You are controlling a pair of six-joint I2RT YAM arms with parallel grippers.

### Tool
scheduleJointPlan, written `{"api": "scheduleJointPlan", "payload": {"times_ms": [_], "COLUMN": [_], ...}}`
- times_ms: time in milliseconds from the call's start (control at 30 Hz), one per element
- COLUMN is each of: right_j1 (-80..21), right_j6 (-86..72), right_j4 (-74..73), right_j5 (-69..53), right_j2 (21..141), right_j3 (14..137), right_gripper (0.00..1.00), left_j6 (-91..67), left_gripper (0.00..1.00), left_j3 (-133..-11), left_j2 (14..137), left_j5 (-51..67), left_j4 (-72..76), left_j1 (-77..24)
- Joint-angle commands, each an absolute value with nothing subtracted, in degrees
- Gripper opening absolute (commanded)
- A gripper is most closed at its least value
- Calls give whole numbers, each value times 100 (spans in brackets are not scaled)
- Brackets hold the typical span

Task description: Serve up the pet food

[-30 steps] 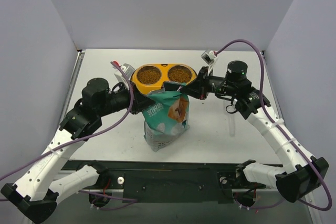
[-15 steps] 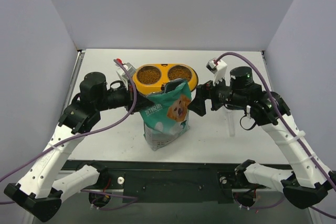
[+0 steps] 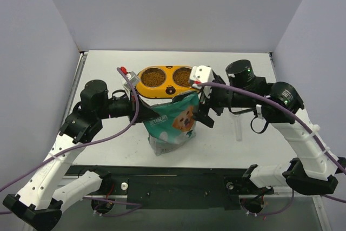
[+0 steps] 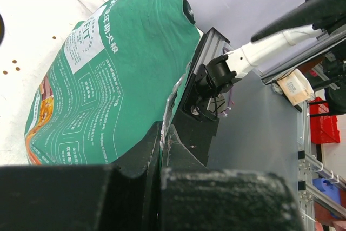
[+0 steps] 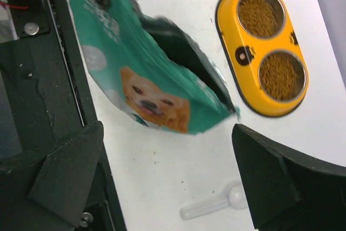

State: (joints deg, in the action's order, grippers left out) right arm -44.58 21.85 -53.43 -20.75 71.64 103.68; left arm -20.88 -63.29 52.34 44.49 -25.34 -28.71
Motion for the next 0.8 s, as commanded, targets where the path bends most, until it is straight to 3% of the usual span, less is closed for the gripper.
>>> {"api": "scheduleJointPlan", "payload": {"times_ms": [0, 100, 233, 533, 767], "right_j1": [-5271, -5642, -6020, -6082, -6091], "right_j6": [2794, 2988, 3357, 3613, 3647], "right_j4": [-5476, -5484, -5722, -5818, -5792], "right_j5": [-1645, -1224, -871, -571, -834], "right_j2": [7760, 8163, 8455, 8429, 8577], "right_j3": [10775, 11152, 11513, 12066, 12094], "right_gripper": [100, 100, 99, 99, 95], "left_j6": [-2399, -2496, -2557, -2452, -2522], "left_gripper": [4, 11, 12, 3, 2], "left_j3": [-6390, -6355, -6284, -6301, -6381], "left_j2": [4975, 4905, 4861, 4922, 5071], "left_j5": [4878, 4851, 4887, 4808, 4843], "left_j4": [-1819, -1793, -1837, -1978, -1890], "left_j1": [-2856, -2865, -2900, -2900, -2900]}}
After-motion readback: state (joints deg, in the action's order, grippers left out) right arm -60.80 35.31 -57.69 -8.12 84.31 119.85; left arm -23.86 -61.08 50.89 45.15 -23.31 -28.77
